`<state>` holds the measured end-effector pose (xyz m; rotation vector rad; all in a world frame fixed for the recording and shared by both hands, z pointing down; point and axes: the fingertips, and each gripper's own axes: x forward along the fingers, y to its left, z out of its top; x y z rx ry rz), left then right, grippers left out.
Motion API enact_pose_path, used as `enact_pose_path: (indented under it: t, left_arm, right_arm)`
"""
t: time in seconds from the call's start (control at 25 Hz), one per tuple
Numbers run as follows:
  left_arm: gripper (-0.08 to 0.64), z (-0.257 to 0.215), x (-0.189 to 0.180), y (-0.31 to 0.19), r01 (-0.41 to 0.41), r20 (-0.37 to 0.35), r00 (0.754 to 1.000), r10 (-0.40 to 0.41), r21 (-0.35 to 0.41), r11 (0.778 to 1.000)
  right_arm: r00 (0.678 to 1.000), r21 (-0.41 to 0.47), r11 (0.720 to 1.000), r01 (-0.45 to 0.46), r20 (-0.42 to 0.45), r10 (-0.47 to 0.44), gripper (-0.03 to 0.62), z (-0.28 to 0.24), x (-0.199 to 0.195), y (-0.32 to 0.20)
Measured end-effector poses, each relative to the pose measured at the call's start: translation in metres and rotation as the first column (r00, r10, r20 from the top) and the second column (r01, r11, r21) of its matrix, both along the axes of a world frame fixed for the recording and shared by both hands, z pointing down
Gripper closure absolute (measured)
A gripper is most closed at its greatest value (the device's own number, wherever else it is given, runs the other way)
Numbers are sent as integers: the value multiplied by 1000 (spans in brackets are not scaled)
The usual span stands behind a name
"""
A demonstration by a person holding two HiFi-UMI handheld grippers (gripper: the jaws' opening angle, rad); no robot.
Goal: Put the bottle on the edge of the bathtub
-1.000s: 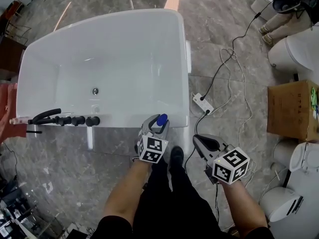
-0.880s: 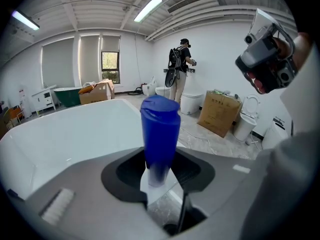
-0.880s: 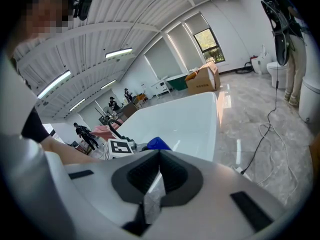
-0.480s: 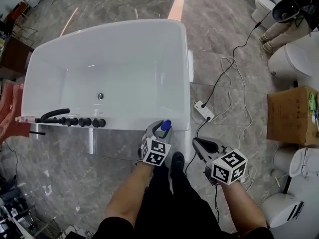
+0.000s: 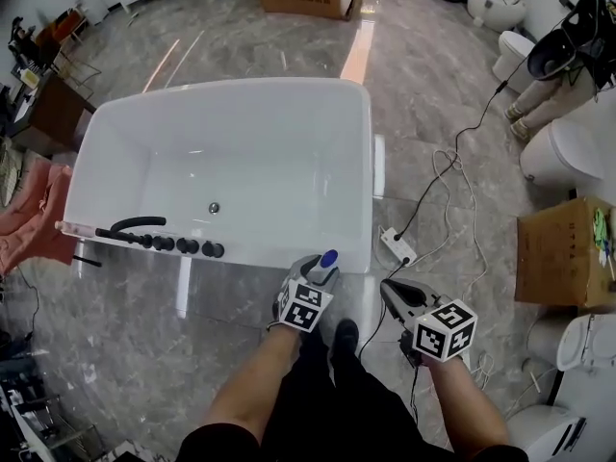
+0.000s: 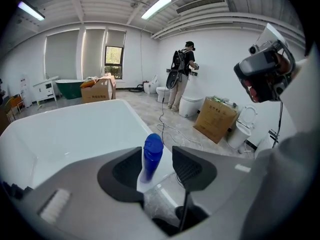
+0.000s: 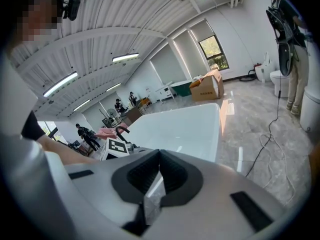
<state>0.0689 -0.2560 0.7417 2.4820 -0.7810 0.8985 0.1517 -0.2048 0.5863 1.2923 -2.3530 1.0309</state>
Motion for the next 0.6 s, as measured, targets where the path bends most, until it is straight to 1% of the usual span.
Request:
enact_pose_path:
  t: [0.12, 0.32, 0.4, 0.48, 0.6]
  left_arm:
    - [370, -25, 0, 2, 18, -30, 999, -18, 9, 1000]
    - [371, -74, -7, -1, 60, -69, 996, -57, 49, 997]
    - [421, -90, -9, -2, 80, -90, 993, -76, 45, 996]
    - [430, -104, -11, -1, 90, -104, 991, -86, 33, 995]
    - [430, -126, -15, 2, 77, -88, 993, -72, 56, 995]
  right_arm:
    - [1000, 18, 1000, -12, 15, 12, 581, -10, 8, -1]
    - [999, 53, 998, -27, 46, 24, 581, -21, 16, -6]
    - [998, 61, 998, -24, 61, 20, 581, -24, 18, -8]
    - [997, 71, 997, -19, 77, 13, 581, -27, 18, -9]
    - [996, 93, 996, -6, 94, -3, 581, -36, 15, -11]
